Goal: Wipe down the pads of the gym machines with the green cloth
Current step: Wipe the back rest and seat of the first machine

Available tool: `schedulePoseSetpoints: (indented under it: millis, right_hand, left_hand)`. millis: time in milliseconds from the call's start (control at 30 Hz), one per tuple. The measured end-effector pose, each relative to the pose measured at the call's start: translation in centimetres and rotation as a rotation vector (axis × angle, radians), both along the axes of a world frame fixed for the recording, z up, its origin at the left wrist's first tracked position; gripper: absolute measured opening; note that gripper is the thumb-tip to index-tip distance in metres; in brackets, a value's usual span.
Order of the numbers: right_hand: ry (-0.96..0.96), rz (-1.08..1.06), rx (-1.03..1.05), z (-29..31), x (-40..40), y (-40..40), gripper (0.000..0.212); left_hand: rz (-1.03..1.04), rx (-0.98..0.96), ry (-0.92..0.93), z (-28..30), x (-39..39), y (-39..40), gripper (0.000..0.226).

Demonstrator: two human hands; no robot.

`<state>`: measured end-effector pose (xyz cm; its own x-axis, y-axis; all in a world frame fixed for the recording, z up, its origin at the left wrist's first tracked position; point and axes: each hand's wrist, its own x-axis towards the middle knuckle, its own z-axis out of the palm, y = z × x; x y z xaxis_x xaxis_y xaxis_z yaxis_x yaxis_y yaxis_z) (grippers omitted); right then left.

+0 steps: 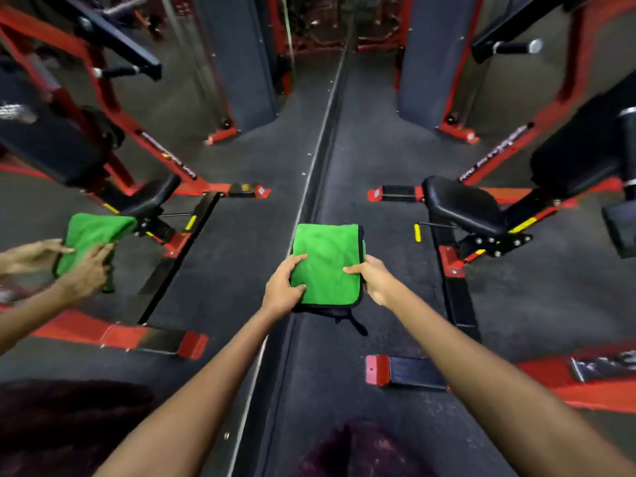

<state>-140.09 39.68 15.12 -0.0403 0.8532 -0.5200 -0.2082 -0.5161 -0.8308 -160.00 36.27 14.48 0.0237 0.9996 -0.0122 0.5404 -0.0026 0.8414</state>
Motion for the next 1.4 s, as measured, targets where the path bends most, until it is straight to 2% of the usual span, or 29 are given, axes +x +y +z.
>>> schedulePoseSetpoints:
  millis: [100,533,800,1033,1400]
  right_hand:
    - [-0.018,-0.122,-0.022,-0.6,1.1,3.6,0.048]
    - [0.028,-0.306,-0.009,-1.7,6.4,24.5,0.045]
    - [0.018,-0.341,0.010,-1.8,9.5,38.0,0.044]
    - [0.036,-0.395,-0.003,-3.9,12.9,50.4,0.043]
    - [0.103,-0.783,0.002,-3.1,21.6,63.6,0.046]
  left_hand:
    - [-0.093,-0.005,-0.012,-0.4,1.6,5.0,0.069]
    - [-0.276,-0.034,0.034,-1.3,6.6,30.6,0.071]
    - [-0.303,-0.033,0.041,-0.9,9.7,44.3,0.072]
    - [-0.411,-0.012,0.043,-2.0,12.9,58.3,0.072]
    - [-0.821,0.001,0.146,-0.1,25.1,78.9,0.070]
